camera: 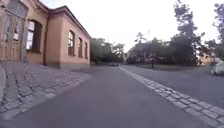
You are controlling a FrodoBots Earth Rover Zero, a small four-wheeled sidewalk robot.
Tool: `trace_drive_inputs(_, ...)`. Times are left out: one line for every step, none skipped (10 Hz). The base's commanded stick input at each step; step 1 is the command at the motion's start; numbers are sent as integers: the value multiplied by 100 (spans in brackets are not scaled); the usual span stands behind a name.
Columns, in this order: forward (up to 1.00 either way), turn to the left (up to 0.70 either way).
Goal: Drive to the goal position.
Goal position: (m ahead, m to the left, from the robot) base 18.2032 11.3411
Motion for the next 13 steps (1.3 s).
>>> trace_drive_inputs(50,0)
trace_drive_inputs(50,0)
trace_drive_inputs(50,0)
trace_drive_inputs(50,0)
trace_drive_inputs(50,0)
trace_drive_inputs(50,0)
trace_drive_inputs(50,0)
trace_drive_inputs(50,0)
trace_drive_inputs(50,0)
trace_drive_inputs(50,0)
trace_drive_inputs(50,0)
trace_drive_inputs(50,0)
trace_drive_inputs(50,0)
